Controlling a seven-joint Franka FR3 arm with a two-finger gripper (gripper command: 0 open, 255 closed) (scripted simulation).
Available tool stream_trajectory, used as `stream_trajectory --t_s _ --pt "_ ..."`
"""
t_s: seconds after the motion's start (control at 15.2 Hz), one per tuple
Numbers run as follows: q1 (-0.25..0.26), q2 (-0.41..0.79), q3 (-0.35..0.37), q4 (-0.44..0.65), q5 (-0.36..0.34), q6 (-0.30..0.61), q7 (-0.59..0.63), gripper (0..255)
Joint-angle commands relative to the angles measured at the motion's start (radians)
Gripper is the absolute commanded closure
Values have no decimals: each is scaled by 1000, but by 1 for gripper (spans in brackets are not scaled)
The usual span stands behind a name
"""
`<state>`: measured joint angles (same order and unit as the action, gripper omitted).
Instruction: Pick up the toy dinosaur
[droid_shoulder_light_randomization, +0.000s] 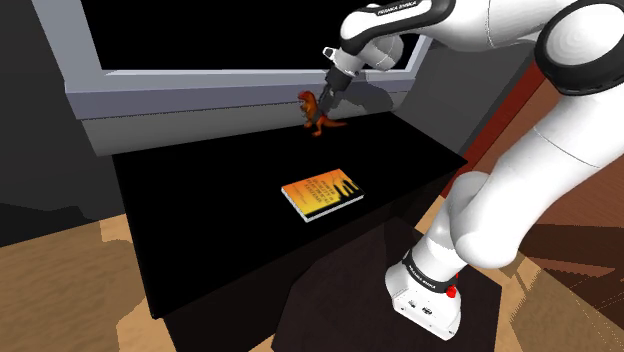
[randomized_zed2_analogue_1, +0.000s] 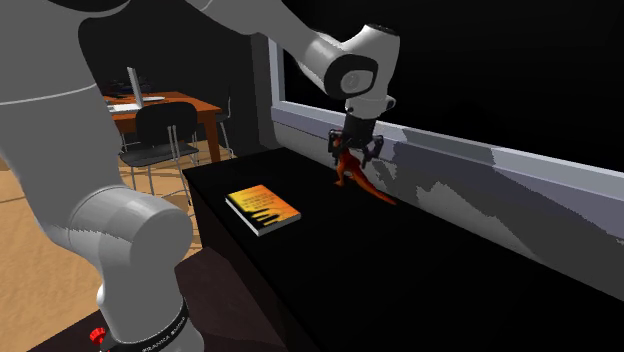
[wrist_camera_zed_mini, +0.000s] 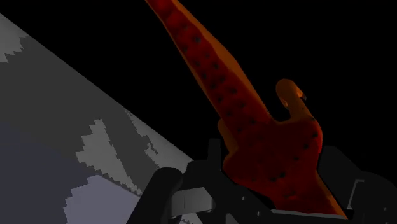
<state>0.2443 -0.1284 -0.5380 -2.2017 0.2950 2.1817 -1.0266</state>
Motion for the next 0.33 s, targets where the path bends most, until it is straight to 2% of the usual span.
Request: stream_trajectory --t_s 0.0,0.26 --pt "-2 -17 4 12 -16 -24 18 255" --pt "-3 -28 7 31 -27 -50 31 255"
